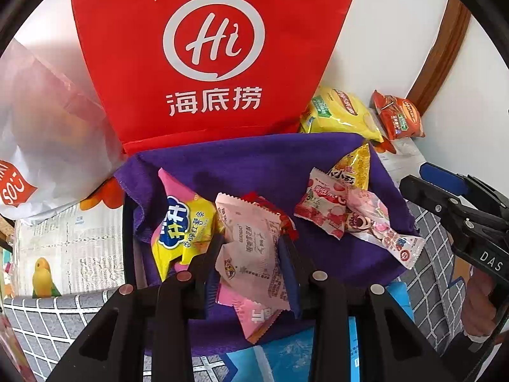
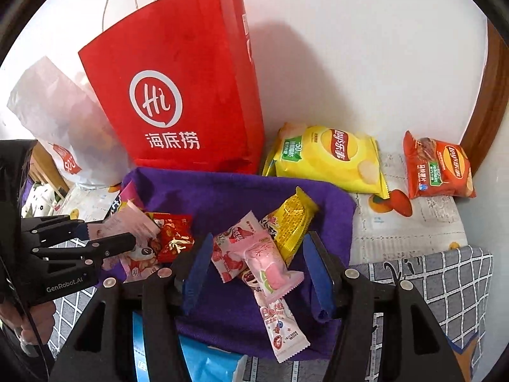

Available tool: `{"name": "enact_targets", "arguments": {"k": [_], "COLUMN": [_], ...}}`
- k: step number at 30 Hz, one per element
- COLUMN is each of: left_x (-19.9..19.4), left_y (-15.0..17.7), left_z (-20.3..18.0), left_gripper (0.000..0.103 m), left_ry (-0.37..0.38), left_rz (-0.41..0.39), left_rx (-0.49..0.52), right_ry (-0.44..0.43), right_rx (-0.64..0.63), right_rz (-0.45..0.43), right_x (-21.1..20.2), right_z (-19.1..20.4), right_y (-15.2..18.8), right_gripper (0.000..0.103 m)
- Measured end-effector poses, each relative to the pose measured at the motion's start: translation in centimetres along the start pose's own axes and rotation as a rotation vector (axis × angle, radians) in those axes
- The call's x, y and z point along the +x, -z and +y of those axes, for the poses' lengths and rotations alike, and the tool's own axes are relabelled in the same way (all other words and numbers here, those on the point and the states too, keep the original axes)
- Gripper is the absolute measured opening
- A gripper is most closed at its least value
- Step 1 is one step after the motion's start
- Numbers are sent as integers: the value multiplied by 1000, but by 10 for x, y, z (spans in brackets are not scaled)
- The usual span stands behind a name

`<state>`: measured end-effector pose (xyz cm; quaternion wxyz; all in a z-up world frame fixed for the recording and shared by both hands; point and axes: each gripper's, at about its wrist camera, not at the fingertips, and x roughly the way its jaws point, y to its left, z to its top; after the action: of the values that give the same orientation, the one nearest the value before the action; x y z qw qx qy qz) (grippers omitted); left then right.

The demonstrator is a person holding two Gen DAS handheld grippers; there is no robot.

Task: Organize snacks
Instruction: 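Open both tools to drop the packets onto the towel, then move both open tools back down to the snack pile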

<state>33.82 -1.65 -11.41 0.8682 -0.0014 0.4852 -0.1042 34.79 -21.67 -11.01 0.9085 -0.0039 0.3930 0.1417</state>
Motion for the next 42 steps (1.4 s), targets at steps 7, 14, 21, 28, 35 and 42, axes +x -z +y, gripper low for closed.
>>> {"name": "enact_targets", "arguments": {"k": [7,14,21,28,35,42], "left_x": [-4,-24,-44,-68,-100,-114], "left_y": [-1,-1,-2,-1,8,35], "left_z": [-1,-5,-3,-4,-19,-20], "left_gripper": [37,65,66,66,66,66], "left_ry": [22,73,84,107,106,119], "left_rz": [-9,-54,-97,-136,-172,-131], "left_rx": [-8,-9,-19,-17,12,7], "right_ry": [4,18,38,67,100,131], "right_rx": [-5,-26,-4,23,32,31], "right_rz": [-12,-26,-46,-27,-42,-18], "right_x": [-6,-16,-33,-55,-100,-126], "right_z": [1,10,14,19,23,27], "right_y": [0,0,2,20,50,88], "right_gripper": [59,59,59,59,59,59]}}
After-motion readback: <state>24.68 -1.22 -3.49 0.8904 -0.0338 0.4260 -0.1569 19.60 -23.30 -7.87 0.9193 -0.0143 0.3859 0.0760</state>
